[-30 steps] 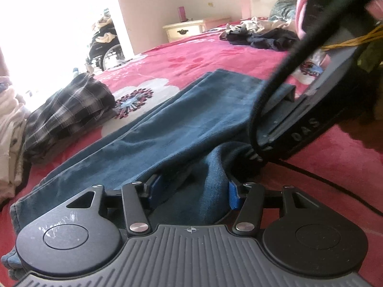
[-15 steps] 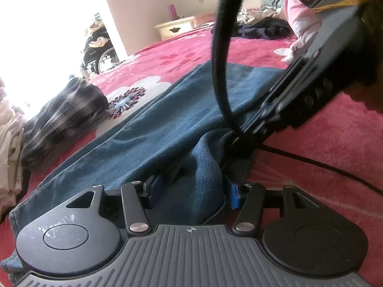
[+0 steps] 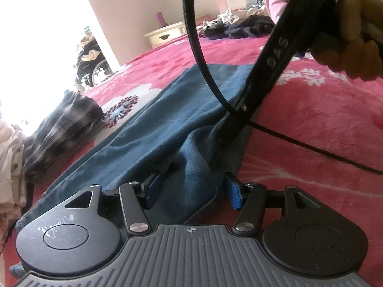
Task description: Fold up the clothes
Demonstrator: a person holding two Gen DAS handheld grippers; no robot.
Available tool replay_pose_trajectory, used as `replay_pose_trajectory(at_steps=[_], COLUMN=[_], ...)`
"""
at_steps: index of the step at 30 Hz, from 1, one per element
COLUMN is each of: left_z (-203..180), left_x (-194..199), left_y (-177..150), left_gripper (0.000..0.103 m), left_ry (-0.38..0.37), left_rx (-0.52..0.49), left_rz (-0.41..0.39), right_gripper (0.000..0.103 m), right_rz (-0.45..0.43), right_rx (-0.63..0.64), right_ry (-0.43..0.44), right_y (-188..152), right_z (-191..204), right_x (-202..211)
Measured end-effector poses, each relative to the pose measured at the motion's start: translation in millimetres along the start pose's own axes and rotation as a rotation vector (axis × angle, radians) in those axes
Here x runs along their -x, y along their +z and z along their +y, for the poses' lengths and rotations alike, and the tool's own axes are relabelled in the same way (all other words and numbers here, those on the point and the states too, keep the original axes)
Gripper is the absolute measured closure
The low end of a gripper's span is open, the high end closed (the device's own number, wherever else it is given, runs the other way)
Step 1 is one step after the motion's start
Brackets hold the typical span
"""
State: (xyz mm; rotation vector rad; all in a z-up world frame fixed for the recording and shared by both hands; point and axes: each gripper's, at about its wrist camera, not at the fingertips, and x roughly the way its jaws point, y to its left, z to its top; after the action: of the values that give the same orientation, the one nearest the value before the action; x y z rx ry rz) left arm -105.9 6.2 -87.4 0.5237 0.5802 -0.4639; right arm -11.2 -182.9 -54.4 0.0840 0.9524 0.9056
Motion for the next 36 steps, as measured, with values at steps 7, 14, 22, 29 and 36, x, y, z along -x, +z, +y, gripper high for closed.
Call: replay_pose_trajectory(at_steps=[7, 14, 22, 29, 36], left_z=[-3.4, 0.5, 26.4, 59.8, 87.8], left_x=[5.3, 12.8, 32.4, 52.1, 41.2], left_y=[-1.6, -6.4, -17.4, -22.6, -20.5], left_gripper=[0.042, 0.041, 0.040, 0.040, 0.040], left_ry=[-0.025, -0.010, 0.020, 0.035, 0.101], left_rx=[-0.012, -0.004, 0.108, 0.298, 0.434], left_rz=[0.000, 0.018, 0.037, 0.021, 0.026], right_gripper=[0.095, 0.094, 0.093, 0.093, 0.093], right_rz=[-0.010, 0.048, -0.066, -0.124, -0.107], right_rx=[0.028, 0.053, -0.002, -0.032, 0.015], right_ry=[0.010, -0.055, -0.007, -0.013, -0.067], right_y=[7.0, -5.7, 4.7, 21.8, 27.9], right_z=[4.6, 2.6, -5.9, -0.1, 13.1], right_x=[-17.0, -29.8, 10.2, 5.4, -17.5])
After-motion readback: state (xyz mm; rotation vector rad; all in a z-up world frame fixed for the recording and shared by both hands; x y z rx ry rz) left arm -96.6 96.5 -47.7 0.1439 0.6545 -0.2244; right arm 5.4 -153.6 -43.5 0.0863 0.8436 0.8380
